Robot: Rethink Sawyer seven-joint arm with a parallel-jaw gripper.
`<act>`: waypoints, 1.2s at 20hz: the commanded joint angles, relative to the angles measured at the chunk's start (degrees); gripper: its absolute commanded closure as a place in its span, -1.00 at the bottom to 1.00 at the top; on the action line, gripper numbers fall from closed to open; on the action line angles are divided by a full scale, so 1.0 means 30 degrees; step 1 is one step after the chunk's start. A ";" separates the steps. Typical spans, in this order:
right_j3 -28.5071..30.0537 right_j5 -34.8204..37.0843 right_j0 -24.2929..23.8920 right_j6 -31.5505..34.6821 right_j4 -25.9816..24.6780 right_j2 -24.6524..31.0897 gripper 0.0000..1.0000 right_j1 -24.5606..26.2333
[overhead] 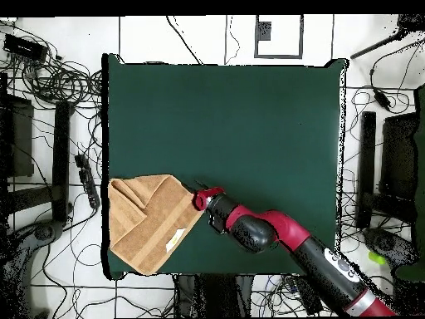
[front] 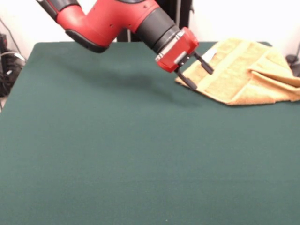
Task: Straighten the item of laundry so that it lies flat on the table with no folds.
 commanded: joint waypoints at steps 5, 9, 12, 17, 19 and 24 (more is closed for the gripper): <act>-0.2461 -0.0340 0.1230 -0.1595 -0.1809 -0.0027 -1.00 0.1578; -0.3121 0.1145 0.0360 -0.3533 -0.1459 0.0627 -1.00 0.2872; -0.3137 0.1822 0.0491 -0.3725 -0.0935 0.1026 -1.00 0.2308; -0.3890 0.3182 0.0307 -0.5351 -0.0386 0.1578 -1.00 0.2826; -0.4095 0.3184 0.0224 -0.5610 -0.0558 0.1625 -1.00 0.3160; -0.5212 0.3039 -0.0779 -0.7665 -0.1276 0.1819 -1.00 0.5937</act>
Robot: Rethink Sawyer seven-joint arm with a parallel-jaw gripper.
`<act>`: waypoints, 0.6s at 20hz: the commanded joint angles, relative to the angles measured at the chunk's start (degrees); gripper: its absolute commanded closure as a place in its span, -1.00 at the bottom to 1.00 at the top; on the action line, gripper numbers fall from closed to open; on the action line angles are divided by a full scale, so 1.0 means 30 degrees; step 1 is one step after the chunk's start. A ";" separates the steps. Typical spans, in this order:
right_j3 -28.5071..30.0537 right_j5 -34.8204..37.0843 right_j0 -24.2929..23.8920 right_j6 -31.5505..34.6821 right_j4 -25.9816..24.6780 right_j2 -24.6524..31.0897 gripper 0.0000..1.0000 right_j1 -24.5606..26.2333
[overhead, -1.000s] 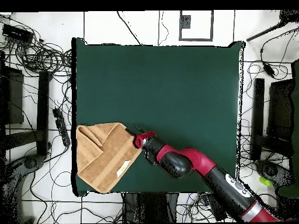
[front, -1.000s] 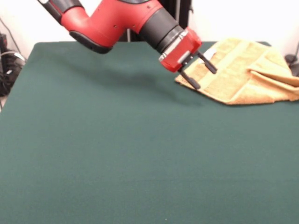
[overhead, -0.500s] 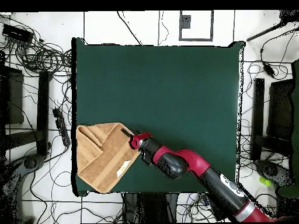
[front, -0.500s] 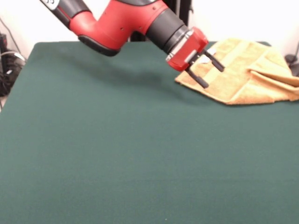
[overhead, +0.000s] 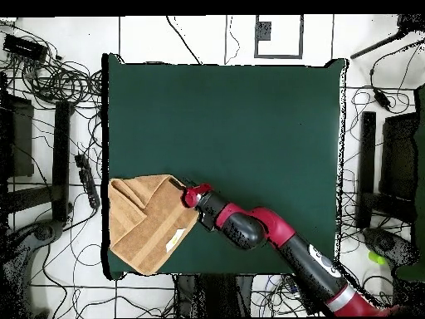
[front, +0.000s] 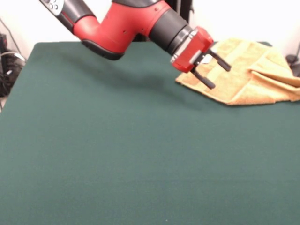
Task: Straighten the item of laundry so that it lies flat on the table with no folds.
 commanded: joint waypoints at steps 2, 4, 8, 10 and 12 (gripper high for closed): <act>-0.4488 0.1903 0.0201 -0.6581 -0.0957 0.0668 -1.00 0.2551; -0.4346 0.1482 0.0718 -0.5415 -0.1157 0.0583 -1.00 0.1692; -0.4921 0.2452 0.1208 -0.6104 -0.0898 0.0416 -1.00 0.1227; -0.5113 0.2515 0.2049 -0.5175 -0.1020 -0.0123 -1.00 -0.0006; -0.5155 0.2119 0.3027 -0.3689 -0.1255 -0.0839 -1.00 -0.1206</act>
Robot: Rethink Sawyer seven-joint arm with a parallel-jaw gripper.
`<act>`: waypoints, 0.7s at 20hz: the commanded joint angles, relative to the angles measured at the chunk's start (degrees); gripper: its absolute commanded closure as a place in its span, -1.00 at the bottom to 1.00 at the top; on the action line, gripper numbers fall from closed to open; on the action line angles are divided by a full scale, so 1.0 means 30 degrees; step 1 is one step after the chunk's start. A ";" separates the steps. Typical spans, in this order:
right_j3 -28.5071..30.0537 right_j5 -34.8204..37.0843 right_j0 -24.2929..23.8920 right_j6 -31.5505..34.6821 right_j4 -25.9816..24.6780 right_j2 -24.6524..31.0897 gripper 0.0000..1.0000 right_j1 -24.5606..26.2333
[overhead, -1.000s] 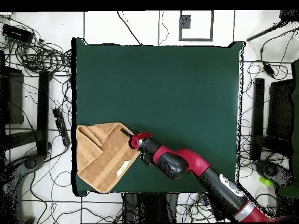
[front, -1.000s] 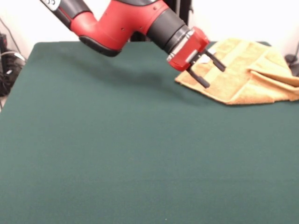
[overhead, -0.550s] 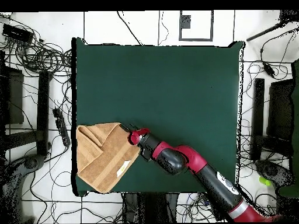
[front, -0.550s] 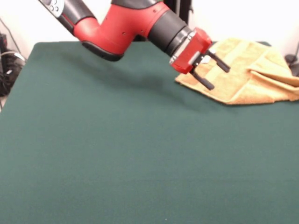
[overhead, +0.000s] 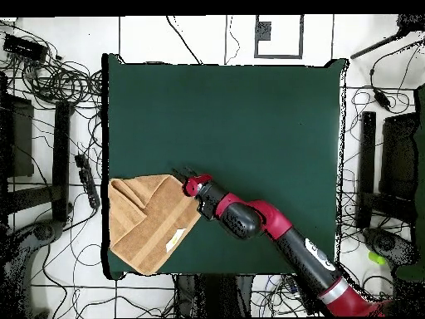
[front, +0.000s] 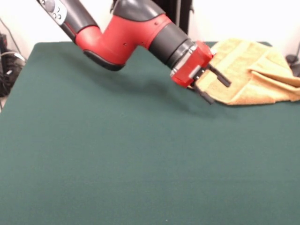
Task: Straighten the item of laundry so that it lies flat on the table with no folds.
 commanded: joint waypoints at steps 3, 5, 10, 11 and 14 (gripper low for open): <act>-0.3197 0.0843 0.3793 -0.0790 -0.1470 -0.2121 -1.00 -0.3555; -0.2754 0.0346 0.5182 0.1273 -0.1319 -0.3161 -1.00 -0.5508; -0.1698 0.0418 0.7538 0.3894 0.0183 -0.4859 -1.00 -0.9131; -0.1425 0.0656 0.7876 0.4148 0.0615 -0.5090 -1.00 -0.9843; -0.0124 0.2279 0.8689 0.4667 0.2482 -0.5391 -1.00 -1.2710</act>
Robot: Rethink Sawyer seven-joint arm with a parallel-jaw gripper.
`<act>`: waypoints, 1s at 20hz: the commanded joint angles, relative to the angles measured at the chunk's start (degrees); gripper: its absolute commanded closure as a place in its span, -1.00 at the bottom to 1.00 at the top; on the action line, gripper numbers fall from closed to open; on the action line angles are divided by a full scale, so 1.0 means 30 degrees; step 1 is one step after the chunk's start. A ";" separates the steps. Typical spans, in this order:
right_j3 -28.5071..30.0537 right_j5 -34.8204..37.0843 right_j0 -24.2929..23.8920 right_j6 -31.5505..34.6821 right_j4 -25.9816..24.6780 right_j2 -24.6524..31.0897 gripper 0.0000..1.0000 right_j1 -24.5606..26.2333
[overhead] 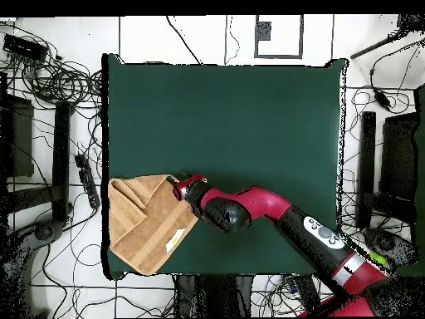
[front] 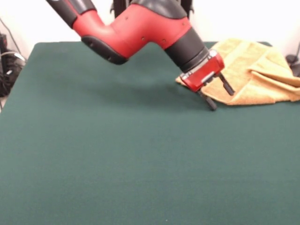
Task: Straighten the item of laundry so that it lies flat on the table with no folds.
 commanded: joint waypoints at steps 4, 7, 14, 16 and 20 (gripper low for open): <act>0.2582 0.5455 0.2891 0.4559 0.5876 -0.2430 -1.00 -1.0648; 0.3752 0.5897 0.2586 0.3770 0.7149 -0.2246 -1.00 -1.2203; 0.5175 0.4959 0.2331 0.2691 0.7215 -0.2970 -1.00 -1.2929; 0.5395 0.4406 0.2664 0.2840 0.6799 -0.3584 -1.00 -1.2918; 0.6396 0.5510 0.3241 0.3154 0.7512 -0.4352 -1.00 -1.4605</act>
